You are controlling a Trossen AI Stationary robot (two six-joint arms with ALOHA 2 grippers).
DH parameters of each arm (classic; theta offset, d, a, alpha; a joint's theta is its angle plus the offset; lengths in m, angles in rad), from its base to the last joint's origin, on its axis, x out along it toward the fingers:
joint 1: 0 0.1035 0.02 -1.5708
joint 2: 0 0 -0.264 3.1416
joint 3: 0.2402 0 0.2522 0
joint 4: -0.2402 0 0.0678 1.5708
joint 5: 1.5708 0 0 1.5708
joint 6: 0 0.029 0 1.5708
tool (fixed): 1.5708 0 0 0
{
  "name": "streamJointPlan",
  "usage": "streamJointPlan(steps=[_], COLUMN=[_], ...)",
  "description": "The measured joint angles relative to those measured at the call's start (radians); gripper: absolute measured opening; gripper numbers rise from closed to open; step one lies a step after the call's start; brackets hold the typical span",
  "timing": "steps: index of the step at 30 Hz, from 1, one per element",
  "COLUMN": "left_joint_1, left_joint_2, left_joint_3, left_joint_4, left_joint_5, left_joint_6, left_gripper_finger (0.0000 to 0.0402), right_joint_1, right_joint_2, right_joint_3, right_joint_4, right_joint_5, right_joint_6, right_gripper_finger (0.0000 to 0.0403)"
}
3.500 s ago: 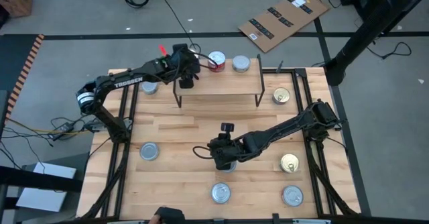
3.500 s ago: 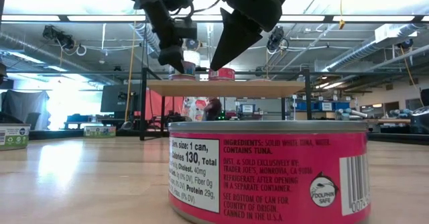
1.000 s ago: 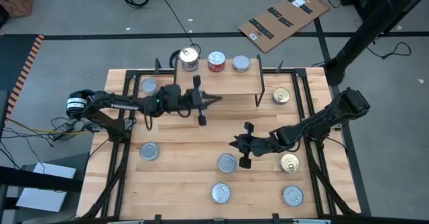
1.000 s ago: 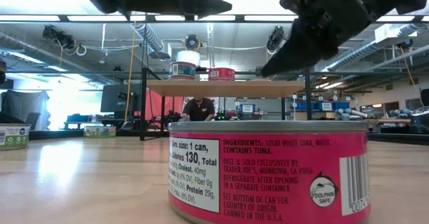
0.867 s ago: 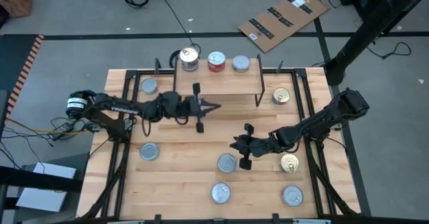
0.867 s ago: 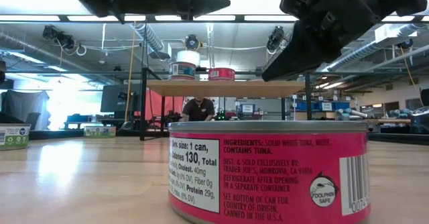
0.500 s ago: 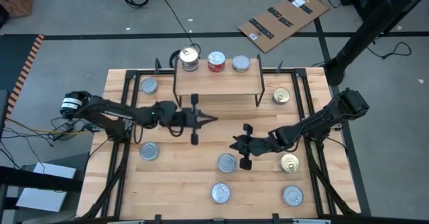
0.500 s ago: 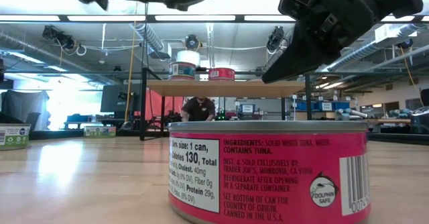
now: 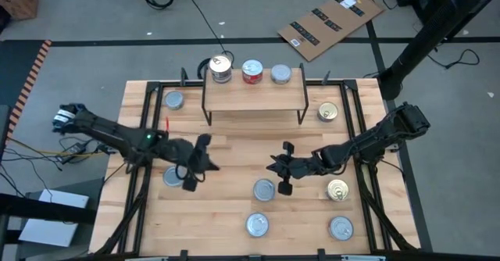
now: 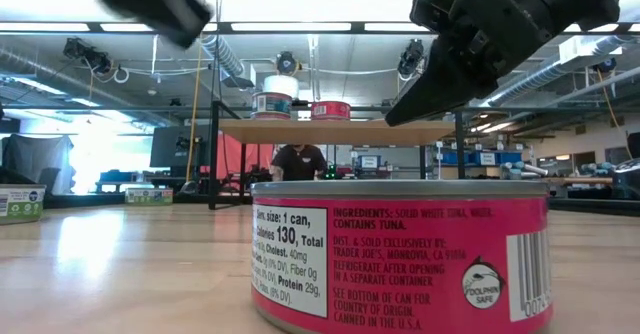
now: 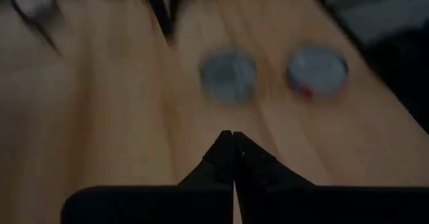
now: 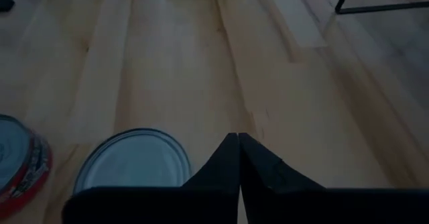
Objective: Stack canned seafood by type on shelf
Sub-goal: Stack the green tuna can on top of the other green tuna can on the shelf
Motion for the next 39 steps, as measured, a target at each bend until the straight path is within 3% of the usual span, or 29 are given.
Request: streamJointPlan(steps=[4, 8, 13, 16, 20, 27, 32, 39], left_joint_1=[-0.056, -0.062, 0.008, 0.108, 0.292, 0.671, 0.924, 1.097], left_joint_2=[-0.004, -0.006, -0.038, -0.063, -0.081, -0.081, -0.048, 0.092], left_joint_3=[-0.001, 0.000, 0.056, 0.101, 0.129, 0.133, 0.134, 0.134], left_joint_4=[-0.178, -0.281, -0.516, -0.632, -0.700, -0.659, -0.656, -0.653], left_joint_5=[-0.070, -0.296, -0.541, -0.583, -0.542, -0.278, -0.173, -0.098], left_joint_6=[-0.189, -0.390, -0.596, -0.626, -0.478, -0.117, 0.059, 0.219], left_gripper_finger=[0.0001, 0.0001, 0.0000, 0.0000, 0.0000, 0.0000, 0.0000, 0.0000], right_joint_1=[-0.021, -0.040, -0.053, -0.057, -0.058, -0.058, -0.058, -0.058], right_joint_2=[0.000, 0.000, 0.000, 0.000, 0.000, 0.000, 0.000, 0.001], right_joint_3=[0.000, 0.000, 0.000, 0.000, 0.000, 0.000, 0.000, 0.000], right_joint_4=[0.002, 0.003, 0.003, 0.003, 0.003, 0.002, 0.003, 0.003], right_joint_5=[0.000, 0.000, 0.000, 0.000, 0.000, 0.000, 0.000, 0.000], right_joint_6=[-0.007, -0.007, -0.007, -0.007, -0.023, -0.033, -0.033, -0.040], right_gripper_finger=[0.0008, 0.0008, 0.0008, 0.0009, 0.0009, 0.0009, 0.0009, 0.0009])
